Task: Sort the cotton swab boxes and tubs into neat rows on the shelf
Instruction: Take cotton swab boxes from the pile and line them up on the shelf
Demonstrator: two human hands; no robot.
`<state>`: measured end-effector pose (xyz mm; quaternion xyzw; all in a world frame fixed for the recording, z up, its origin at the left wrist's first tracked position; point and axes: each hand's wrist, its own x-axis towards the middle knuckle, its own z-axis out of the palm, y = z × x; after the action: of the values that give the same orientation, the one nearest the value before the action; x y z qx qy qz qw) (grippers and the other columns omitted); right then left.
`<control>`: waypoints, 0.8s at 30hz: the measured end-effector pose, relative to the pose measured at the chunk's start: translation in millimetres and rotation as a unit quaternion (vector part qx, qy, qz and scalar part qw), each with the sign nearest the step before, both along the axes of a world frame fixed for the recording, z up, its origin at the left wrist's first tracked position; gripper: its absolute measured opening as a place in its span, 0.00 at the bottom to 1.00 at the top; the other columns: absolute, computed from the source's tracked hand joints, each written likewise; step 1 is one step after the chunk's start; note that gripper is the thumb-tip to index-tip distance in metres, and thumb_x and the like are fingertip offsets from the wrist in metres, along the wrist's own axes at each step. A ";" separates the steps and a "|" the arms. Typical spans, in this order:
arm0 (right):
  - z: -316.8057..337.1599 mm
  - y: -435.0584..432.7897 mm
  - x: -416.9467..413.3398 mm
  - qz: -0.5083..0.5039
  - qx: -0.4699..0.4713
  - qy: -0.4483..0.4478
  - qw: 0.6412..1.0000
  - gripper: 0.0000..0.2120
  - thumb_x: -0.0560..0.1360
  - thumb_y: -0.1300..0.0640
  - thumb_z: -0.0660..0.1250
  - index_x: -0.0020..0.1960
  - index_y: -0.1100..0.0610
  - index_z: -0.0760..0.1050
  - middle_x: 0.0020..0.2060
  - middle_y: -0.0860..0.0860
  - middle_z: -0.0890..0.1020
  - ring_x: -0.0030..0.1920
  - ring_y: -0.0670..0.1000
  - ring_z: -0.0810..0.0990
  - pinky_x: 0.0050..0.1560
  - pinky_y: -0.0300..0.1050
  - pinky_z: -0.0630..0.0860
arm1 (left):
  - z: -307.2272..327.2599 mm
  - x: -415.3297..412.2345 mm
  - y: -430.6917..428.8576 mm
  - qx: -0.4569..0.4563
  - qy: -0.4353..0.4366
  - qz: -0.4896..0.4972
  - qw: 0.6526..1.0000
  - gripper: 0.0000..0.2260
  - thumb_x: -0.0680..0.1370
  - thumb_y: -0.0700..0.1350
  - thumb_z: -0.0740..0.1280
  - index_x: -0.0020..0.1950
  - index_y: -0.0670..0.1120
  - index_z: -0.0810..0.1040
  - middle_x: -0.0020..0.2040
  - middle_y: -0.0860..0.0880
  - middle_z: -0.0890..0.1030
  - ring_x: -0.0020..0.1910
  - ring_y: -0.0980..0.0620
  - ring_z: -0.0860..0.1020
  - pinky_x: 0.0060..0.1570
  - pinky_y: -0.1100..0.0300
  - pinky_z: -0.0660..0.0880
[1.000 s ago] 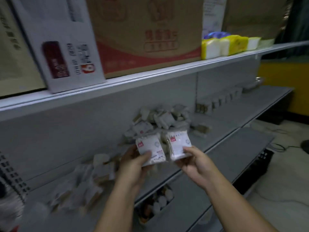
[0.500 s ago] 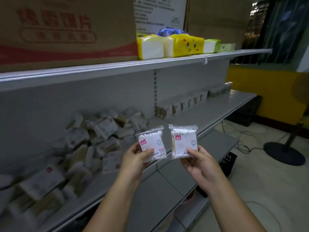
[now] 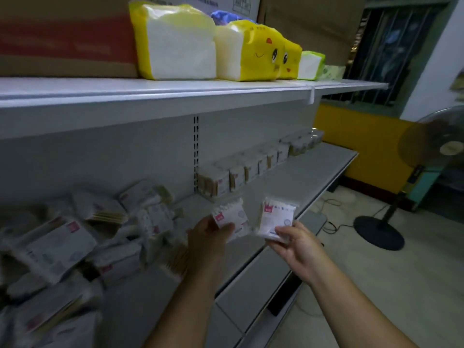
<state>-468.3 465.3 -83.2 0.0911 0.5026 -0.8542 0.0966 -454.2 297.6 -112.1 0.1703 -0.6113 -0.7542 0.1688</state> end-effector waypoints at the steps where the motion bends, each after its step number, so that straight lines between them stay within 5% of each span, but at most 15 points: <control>1: -4.0 -0.3 -8.1 -0.003 0.006 -0.005 1.000 0.10 0.74 0.72 0.60 0.51 0.61 0.72 0.46 0.60 0.81 0.43 0.56 0.82 0.36 0.44 0.82 | -1.2 -10.8 3.4 -0.002 0.001 0.012 1.000 0.11 0.69 0.34 0.72 0.35 0.51 0.81 0.31 0.58 0.83 0.31 0.63 0.80 0.29 0.70 0.75; 5: -10.9 -1.6 -47.3 -0.011 0.057 0.005 0.998 0.08 0.74 0.70 0.64 0.50 0.59 0.74 0.45 0.57 0.82 0.46 0.54 0.81 0.44 0.45 0.79 | 3.2 -47.1 13.6 -0.033 -0.011 0.042 0.999 0.07 0.70 0.34 0.72 0.45 0.44 0.81 0.35 0.55 0.80 0.32 0.62 0.77 0.26 0.75 0.69; 9: -4.4 3.9 -102.6 -0.002 0.162 0.060 0.985 0.06 0.72 0.63 0.70 0.47 0.55 0.76 0.44 0.51 0.83 0.46 0.49 0.80 0.45 0.44 0.72 | 8.9 -84.8 21.2 -0.060 0.004 0.095 0.994 0.09 0.69 0.35 0.73 0.44 0.47 0.79 0.37 0.54 0.80 0.35 0.62 0.77 0.28 0.75 0.69; 13: -18.1 7.0 -157.9 0.024 0.235 0.092 0.967 0.04 0.71 0.59 0.72 0.45 0.54 0.78 0.42 0.49 0.83 0.44 0.50 0.80 0.43 0.46 0.73 | -0.7 -115.5 29.4 -0.057 -0.024 0.154 0.986 0.09 0.69 0.36 0.73 0.42 0.48 0.78 0.41 0.50 0.81 0.41 0.50 0.79 0.38 0.63 0.73; 16: -31.9 11.5 -196.0 0.069 0.363 0.169 0.914 0.05 0.71 0.57 0.72 0.42 0.49 0.78 0.40 0.45 0.82 0.42 0.46 0.79 0.43 0.43 0.76 | -8.8 -140.0 33.7 -0.080 -0.043 0.199 0.976 0.11 0.70 0.36 0.72 0.37 0.51 0.75 0.40 0.49 0.80 0.43 0.45 0.79 0.43 0.53 0.77; 21: -43.9 6.2 -248.9 0.172 0.428 0.285 0.840 0.10 0.73 0.56 0.70 0.36 0.45 0.77 0.33 0.39 0.79 0.36 0.38 0.76 0.35 0.29 0.70 | -23.5 -161.9 29.9 -0.152 -0.059 0.271 0.949 0.11 0.74 0.37 0.70 0.56 0.39 0.78 0.53 0.42 0.80 0.53 0.46 0.78 0.55 0.55 0.74; 24: -47.4 -6.1 -275.3 0.217 0.469 0.331 0.790 0.05 0.75 0.54 0.68 0.50 0.52 0.80 0.39 0.41 0.77 0.43 0.42 0.75 0.42 0.32 0.68 | -29.4 -169.8 30.0 -0.236 -0.119 0.256 0.930 0.16 0.77 0.40 0.67 0.63 0.37 0.73 0.61 0.40 0.77 0.60 0.44 0.75 0.61 0.56 0.70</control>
<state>-743.5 459.2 -130.6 -0.2741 0.8492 -0.4482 0.0528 -624.0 327.6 -141.5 0.3649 -0.7228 -0.4934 0.3177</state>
